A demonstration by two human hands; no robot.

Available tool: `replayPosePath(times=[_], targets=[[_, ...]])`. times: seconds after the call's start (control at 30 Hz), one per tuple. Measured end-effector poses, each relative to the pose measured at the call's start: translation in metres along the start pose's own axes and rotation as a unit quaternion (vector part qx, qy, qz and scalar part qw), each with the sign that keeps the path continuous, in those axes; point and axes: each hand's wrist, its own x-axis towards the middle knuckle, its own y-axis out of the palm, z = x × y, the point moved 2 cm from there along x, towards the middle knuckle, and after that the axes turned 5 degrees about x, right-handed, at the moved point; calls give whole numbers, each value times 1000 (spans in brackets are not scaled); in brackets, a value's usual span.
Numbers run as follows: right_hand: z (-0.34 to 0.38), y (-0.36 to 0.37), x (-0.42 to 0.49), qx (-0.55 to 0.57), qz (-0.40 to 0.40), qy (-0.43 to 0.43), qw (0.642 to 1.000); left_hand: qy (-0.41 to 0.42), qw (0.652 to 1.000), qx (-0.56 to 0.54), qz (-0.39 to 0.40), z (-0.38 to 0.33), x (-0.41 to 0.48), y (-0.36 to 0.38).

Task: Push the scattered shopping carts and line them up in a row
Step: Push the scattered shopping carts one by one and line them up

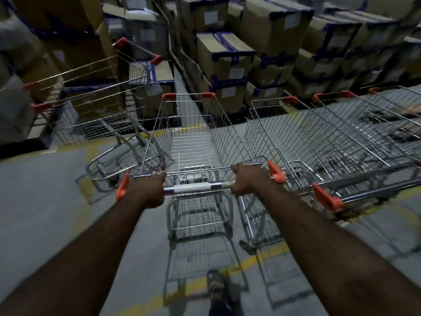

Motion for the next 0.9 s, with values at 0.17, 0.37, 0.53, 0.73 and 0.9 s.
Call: replayPosePath(times=[0.17, 0.37, 0.53, 0.73, 0.9], targets=[[-2, 11, -28, 0, 7, -15, 1000, 1, 1000, 9, -8, -6, -34, 11], [-8, 24, -48, -7, 25, -35, 999, -17, 1000, -16, 0, -14, -65, 25], [-22, 37, -58, -24, 30, -73, 997, -43, 999, -22, 10, -25, -89, 37], [-47, 41, -68, -39, 36, -105, 993, -76, 996, -35, 19, -54, -113, 45], [-62, 46, -77, -55, 26, -128, 990, -96, 994, -40, 23, -73, -127, 53]])
